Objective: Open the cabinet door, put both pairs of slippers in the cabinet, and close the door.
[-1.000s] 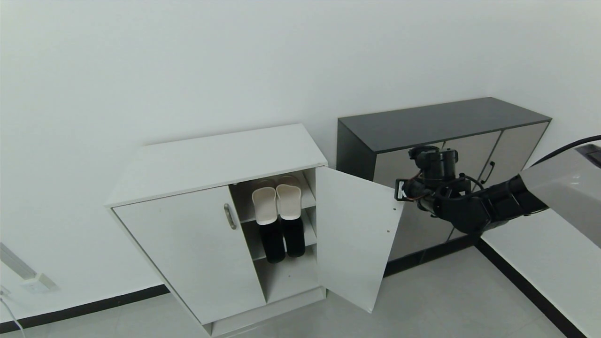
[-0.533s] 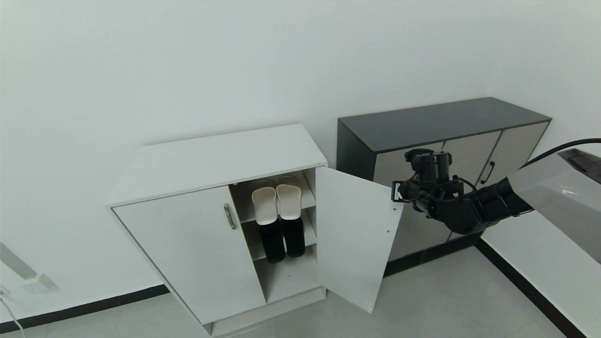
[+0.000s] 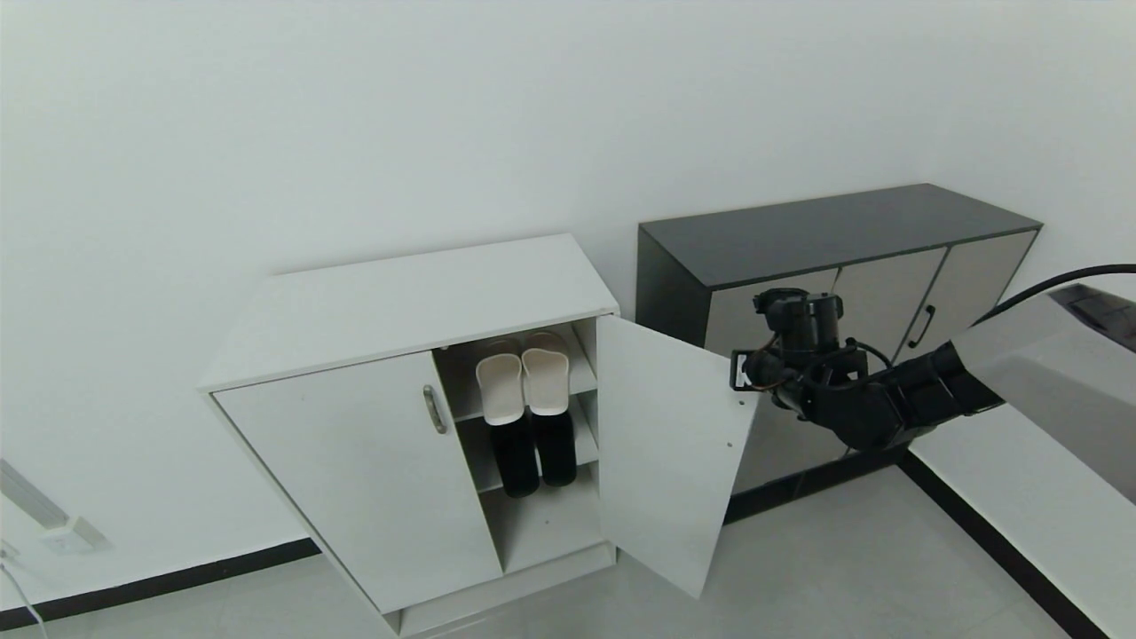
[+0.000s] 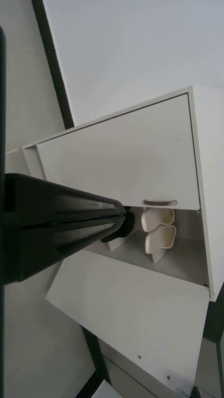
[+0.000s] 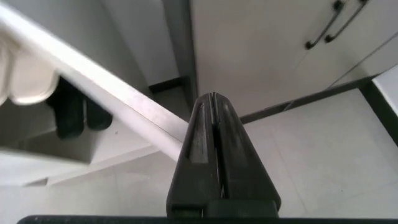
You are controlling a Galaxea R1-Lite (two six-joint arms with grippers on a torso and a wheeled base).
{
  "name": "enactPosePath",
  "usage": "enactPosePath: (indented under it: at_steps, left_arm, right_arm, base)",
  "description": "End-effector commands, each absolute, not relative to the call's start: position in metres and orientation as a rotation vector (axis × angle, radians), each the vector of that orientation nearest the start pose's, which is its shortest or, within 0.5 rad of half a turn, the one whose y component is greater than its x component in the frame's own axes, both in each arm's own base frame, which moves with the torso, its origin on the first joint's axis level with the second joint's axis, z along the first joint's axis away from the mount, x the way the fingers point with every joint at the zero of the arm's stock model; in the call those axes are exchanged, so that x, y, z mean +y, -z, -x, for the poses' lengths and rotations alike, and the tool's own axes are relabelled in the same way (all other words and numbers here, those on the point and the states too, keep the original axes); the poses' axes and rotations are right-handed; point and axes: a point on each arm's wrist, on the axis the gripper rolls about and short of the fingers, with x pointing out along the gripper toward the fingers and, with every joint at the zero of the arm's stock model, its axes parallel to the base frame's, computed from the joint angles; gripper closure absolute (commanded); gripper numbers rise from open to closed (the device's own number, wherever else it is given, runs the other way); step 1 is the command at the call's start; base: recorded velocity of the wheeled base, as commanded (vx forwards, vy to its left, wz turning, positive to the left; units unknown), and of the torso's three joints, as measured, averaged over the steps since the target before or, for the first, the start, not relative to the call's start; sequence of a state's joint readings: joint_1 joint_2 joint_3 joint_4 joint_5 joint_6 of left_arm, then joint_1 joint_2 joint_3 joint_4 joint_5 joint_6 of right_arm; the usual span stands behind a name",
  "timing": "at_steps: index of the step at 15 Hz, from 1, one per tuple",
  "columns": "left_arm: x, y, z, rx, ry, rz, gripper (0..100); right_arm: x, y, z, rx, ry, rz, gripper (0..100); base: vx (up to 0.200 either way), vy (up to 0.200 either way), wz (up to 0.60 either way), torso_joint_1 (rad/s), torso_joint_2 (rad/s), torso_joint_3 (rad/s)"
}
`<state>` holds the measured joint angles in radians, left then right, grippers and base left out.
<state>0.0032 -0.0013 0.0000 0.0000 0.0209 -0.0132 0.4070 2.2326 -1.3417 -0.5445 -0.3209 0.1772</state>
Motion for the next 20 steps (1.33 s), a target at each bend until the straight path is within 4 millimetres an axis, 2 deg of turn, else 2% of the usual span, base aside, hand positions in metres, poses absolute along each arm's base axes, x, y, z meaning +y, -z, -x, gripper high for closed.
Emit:
enactPosePath:
  at_steps: [1,7,10,12,14,17,20]
  left_arm:
    - [0.0,-0.075,0.023,0.0,-0.025,0.014,100]
    - [0.0,-0.075,0.023,0.0,-0.025,0.014,100]
    - [0.0,-0.075,0.023,0.0,-0.025,0.014,100]
    - [0.0,-0.075,0.023,0.0,-0.025,0.014,100]
    - [0.0,-0.075,0.023,0.0,-0.025,0.014,100]
    - [0.0,-0.075,0.023,0.0,-0.025,0.014,100]
    - [0.0,-0.075,0.023,0.0,-0.025,0.014,100]
  right_arm:
    - [0.184,-0.116,-0.403,0.335,-0.094,-0.043,100]
    - [0.224,-0.12,-0.355,0.363,-0.224,-0.013,100]
    - [0.257,-0.119,-0.319,0.391,-0.333,-0.007,100]
    - [0.274,-0.126,-0.299,0.397,-0.425,-0.04,100]
    - [0.278,-0.136,-0.289,0.382,-0.462,-0.056,100]
    - [0.269,-0.148,-0.283,0.36,-0.464,-0.059,100]
    - [0.261,-0.149,-0.279,0.366,-0.456,-0.053,100]
  base:
    - [0.0,0.0,0.0,0.0,0.0,0.0]
    - [0.0,0.0,0.0,0.0,0.0,0.0]
    - [0.0,0.0,0.0,0.0,0.0,0.0]
    - [0.0,0.0,0.0,0.0,0.0,0.0]
    - [0.0,0.0,0.0,0.0,0.0,0.0]
    - [0.0,0.0,0.0,0.0,0.0,0.0]
    - [0.0,0.0,0.0,0.0,0.0,0.0]
